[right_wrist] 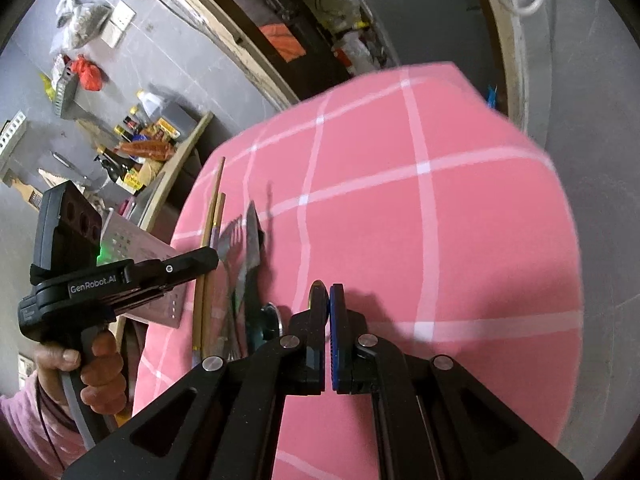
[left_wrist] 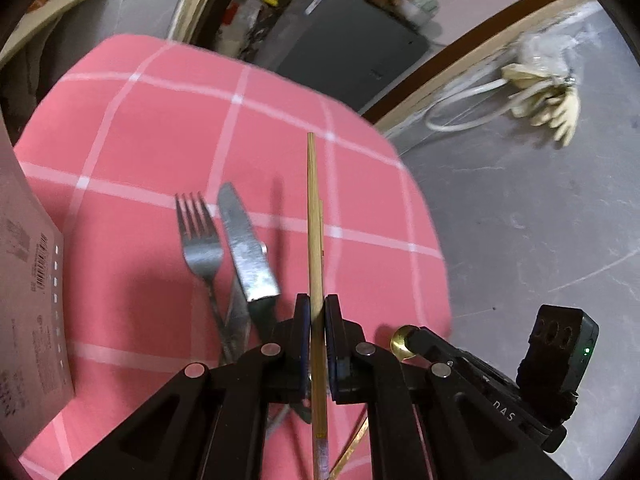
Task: Organize utensils
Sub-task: 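Carry chopsticks and gold spoon into the white holder while opening both tools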
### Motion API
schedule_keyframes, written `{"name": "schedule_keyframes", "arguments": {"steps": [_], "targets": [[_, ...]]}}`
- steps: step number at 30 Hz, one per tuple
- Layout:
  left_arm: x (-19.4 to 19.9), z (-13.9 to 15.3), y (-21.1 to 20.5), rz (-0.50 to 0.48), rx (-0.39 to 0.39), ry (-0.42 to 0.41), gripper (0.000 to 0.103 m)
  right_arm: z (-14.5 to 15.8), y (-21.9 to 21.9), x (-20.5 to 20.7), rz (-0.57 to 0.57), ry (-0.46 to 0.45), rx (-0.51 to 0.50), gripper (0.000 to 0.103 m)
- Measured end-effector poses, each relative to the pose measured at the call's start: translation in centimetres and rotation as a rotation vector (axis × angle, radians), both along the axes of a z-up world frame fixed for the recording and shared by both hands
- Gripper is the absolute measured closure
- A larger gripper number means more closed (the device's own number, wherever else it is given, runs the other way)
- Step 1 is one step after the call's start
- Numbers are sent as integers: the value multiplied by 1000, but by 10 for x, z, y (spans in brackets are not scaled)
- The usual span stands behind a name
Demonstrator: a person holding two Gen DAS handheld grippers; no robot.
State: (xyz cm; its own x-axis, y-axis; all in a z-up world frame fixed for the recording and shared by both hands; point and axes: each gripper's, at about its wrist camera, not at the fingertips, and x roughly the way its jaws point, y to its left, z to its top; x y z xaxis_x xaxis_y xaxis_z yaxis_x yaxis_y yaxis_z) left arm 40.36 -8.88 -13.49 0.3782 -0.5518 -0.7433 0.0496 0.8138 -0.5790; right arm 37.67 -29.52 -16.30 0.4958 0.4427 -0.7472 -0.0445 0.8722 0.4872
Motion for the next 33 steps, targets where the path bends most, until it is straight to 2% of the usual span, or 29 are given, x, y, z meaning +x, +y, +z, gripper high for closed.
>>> {"name": "schedule_keyframes", "arguments": {"steps": [4,11,18,26,29,33], "targets": [[-8,24,11,14,-30,-80,96,27,2,-6,-15,-74,-50,101],[-11,80,25,72,-45,-239,96,96,11,-12,-33,-248,-179,101],[-15,145,58,105,-40,-385,96,162,22,-11,-48,-409,-185,101],[-28,192,110,182,24,-558,96,227,85,-2,-12,-616,-183,101],[-33,202,131,218,66,-626,96,239,115,-1,19,-672,-180,101],[-37,201,153,249,115,-665,96,245,150,-2,65,-720,-178,101]]}}
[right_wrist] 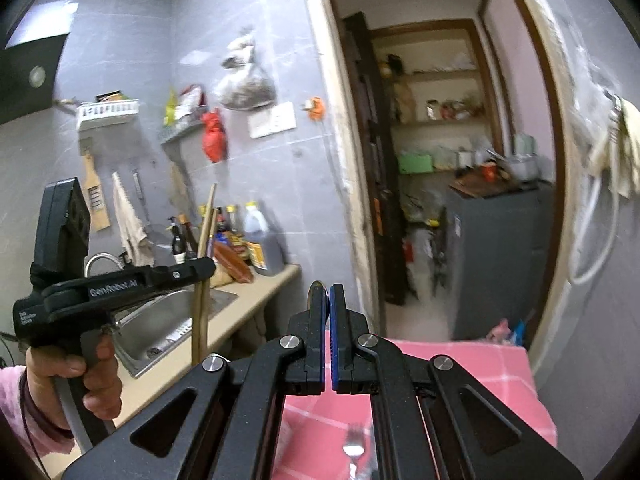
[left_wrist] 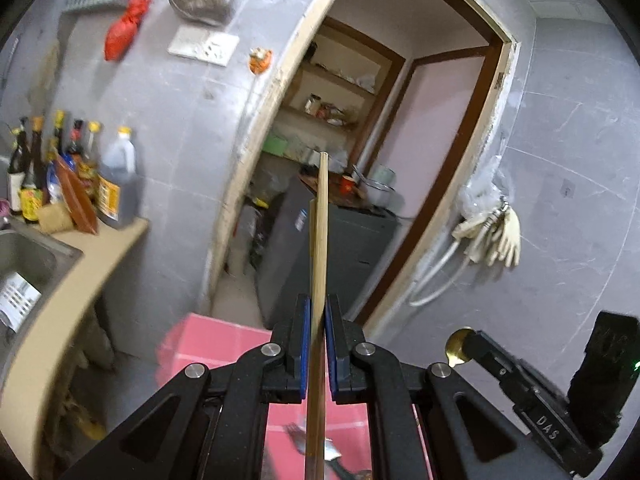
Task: Organize utensils
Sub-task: 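Carry chopsticks and gold spoon into the white holder while opening both tools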
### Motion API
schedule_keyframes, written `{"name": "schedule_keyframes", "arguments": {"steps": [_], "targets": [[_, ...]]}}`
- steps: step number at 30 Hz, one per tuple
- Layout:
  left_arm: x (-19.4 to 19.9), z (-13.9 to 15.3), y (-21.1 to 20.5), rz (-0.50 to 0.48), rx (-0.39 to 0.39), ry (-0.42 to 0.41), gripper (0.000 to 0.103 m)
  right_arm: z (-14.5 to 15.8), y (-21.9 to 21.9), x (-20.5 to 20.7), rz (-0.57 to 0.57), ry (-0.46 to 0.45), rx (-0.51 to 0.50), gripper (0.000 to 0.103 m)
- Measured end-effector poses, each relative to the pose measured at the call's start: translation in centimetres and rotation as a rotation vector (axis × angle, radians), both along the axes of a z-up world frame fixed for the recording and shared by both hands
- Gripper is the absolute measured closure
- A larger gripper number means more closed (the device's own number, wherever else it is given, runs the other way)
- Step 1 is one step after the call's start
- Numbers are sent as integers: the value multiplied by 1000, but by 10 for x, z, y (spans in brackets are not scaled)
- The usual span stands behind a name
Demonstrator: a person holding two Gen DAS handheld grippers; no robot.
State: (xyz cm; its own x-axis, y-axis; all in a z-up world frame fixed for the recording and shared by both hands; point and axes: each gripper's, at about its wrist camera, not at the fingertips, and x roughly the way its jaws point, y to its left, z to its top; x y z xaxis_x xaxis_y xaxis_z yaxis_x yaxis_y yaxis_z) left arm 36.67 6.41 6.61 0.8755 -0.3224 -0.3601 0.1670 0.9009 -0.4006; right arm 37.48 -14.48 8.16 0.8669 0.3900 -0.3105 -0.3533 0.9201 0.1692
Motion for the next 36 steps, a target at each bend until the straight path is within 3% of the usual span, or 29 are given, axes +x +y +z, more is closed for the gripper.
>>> {"name": "schedule_keyframes", "arguments": {"steps": [12,17,25,36], "targets": [[-9,-41,37,66,-15,-89,96,-32,69,-2,92,-81,-119,101],[-10,-56,39,78,12,-100,96,-50,84,0,120,-55,-169,101],[-21,-72,38,75,53,-102,96,-70,90,3,151,4,-167,101],[-26,-92,43,20,-19,-13,95,-99,79,12,196,157,-53,99]]}}
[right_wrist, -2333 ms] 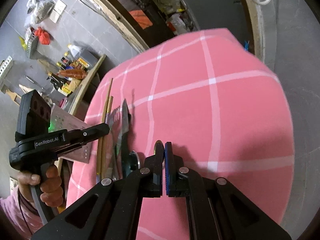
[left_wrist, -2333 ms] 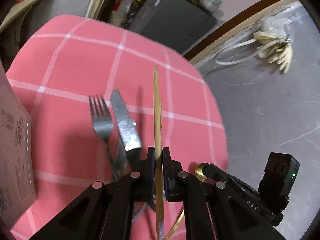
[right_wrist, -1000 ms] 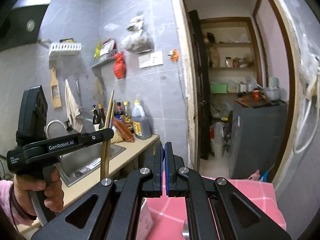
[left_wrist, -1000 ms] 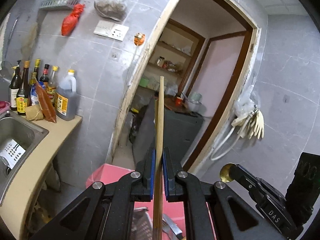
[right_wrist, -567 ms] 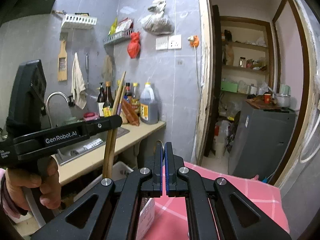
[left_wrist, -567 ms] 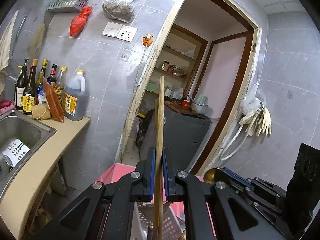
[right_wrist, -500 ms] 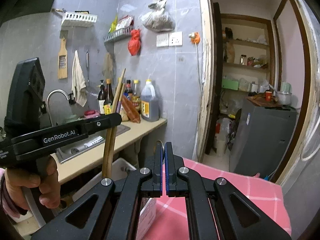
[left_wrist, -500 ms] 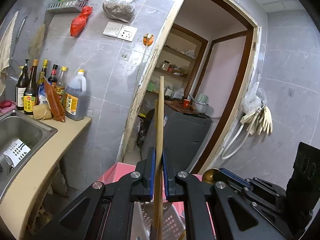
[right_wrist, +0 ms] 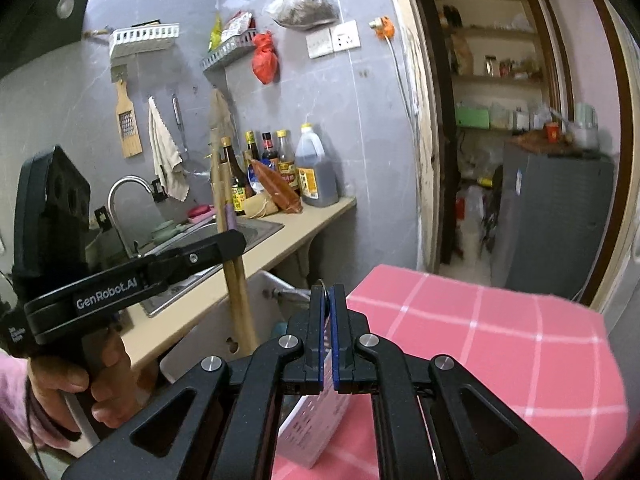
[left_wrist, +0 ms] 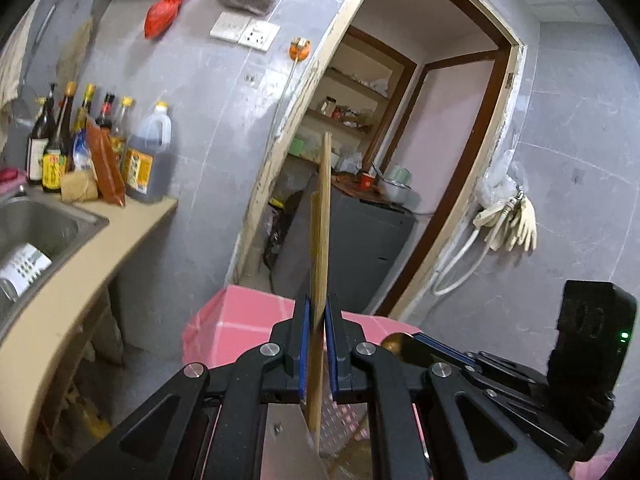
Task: Organize utensils
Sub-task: 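Carry chopsticks and gold spoon into the white holder while opening both tools, then move both tools over the fork, spoon and knives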
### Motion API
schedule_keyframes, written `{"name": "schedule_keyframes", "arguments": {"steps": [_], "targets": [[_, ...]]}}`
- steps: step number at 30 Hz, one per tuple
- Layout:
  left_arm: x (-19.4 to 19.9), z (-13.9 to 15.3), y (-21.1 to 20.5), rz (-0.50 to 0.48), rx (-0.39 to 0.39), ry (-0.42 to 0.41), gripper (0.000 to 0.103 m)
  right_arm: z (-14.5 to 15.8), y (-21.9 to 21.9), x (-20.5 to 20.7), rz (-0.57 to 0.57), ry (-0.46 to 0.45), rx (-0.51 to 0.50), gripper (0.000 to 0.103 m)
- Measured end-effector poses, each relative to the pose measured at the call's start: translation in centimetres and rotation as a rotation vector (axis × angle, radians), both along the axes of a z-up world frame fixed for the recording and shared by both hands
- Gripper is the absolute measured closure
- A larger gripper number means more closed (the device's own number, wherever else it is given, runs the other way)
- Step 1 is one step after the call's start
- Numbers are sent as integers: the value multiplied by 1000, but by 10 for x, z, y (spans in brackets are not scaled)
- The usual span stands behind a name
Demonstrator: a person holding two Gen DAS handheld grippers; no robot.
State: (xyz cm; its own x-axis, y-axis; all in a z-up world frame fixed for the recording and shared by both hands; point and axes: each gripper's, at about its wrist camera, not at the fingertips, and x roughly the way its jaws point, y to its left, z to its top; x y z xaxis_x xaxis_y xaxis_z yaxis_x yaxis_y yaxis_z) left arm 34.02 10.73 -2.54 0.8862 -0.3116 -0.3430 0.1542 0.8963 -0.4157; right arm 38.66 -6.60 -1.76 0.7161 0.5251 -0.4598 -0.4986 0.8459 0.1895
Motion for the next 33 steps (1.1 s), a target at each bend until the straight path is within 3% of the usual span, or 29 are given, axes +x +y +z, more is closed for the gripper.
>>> {"name": "schedule_keyframes", "arguments": {"steps": [5,11,13,15,17,19,21,24,33], "targets": [[-3,-1,-1,-36,0,31,90,-10,-8,1,9,55,43,98],[-11,4,-1,-27,-18,36,70,-5,-23,-6,-38,50,82,90],[-16,8,-3,-11,-17,22,61,2,-30,-12,-65,32,89,78],[-21,13,-6,-1,-8,8,52,10,-39,-19,-97,5,98,59],[-27,20,-12,15,6,-7,40,19,-49,-27,-137,-26,101,52],[-33,25,-17,41,22,-21,23,28,-59,-36,-190,-56,90,34],[-42,31,-25,74,45,-44,12,37,-72,-47,-241,-94,92,6],[-52,36,-36,114,84,-68,1,47,-92,-65,-299,-151,98,1],[-82,41,-83,86,149,-84,0,55,-145,-102,-357,-177,53,1]]}}
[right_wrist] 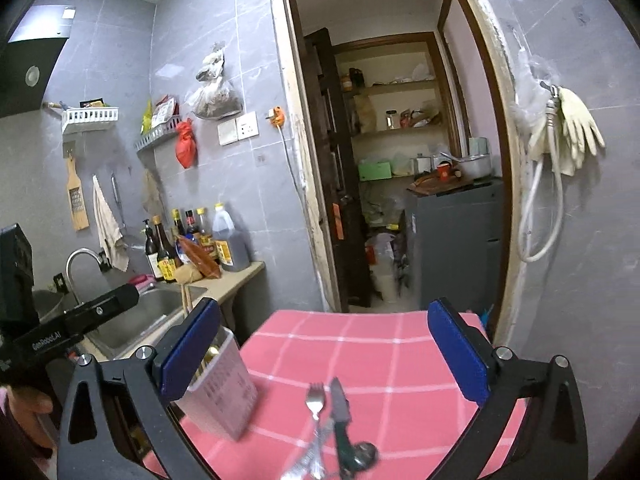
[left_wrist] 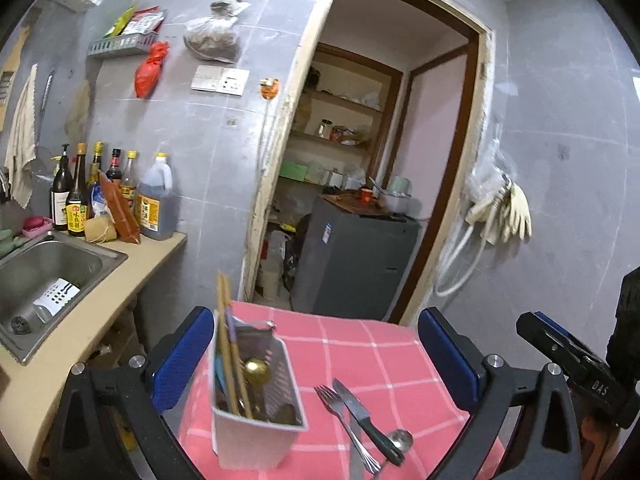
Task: Organize utensils
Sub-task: 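Move both tools over the fork, spoon and knives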
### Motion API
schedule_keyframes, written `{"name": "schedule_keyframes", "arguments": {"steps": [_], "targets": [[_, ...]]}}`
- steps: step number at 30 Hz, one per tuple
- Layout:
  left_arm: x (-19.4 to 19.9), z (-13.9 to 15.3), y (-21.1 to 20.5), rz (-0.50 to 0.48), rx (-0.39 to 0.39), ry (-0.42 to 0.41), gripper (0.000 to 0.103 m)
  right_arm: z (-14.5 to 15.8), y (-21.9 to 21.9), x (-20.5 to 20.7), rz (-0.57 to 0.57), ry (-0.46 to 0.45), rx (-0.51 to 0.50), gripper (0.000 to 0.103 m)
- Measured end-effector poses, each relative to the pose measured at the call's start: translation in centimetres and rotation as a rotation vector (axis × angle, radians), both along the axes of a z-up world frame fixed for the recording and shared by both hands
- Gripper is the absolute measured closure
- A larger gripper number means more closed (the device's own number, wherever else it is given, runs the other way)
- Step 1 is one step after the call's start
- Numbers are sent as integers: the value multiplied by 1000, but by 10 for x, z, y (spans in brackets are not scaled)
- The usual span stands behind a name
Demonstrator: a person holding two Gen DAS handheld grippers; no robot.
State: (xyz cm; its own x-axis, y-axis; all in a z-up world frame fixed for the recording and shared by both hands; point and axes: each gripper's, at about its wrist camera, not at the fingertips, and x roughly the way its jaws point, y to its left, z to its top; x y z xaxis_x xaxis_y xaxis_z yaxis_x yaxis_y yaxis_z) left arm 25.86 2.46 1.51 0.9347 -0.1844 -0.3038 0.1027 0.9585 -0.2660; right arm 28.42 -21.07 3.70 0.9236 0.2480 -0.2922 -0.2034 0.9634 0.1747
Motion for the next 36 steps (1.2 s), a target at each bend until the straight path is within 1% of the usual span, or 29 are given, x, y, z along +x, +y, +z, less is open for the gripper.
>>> {"name": "schedule_keyframes", "arguments": {"steps": [2,8,12,17,19,22,26,32,34,36], "targets": [[-4,-3,-9,-15,1,14,0,-4,-12,-5,-1,24,2,1],[-9,-13,-41,-63,38,67,0,-25,-45,-12,-8,120,-7,1],[-8,-21,-60,-91,70,103,0,-42,-64,-14,-8,182,-6,1],[3,-29,-78,-107,131,171,0,-67,-86,-11,-15,280,8,1],[7,-32,-86,-98,170,194,0,-77,-92,-8,-16,310,19,1],[16,-36,-98,-84,227,226,0,-89,-99,-6,-23,331,24,1],[30,-41,-108,-59,267,273,0,-103,-104,0,-17,356,25,1],[56,-53,-122,-40,315,350,0,-120,-102,19,30,414,28,2],[65,-60,-126,-37,322,381,0,-127,-98,26,45,437,32,6],[73,-64,-128,-45,317,400,1,-134,-95,32,59,456,37,19]]}}
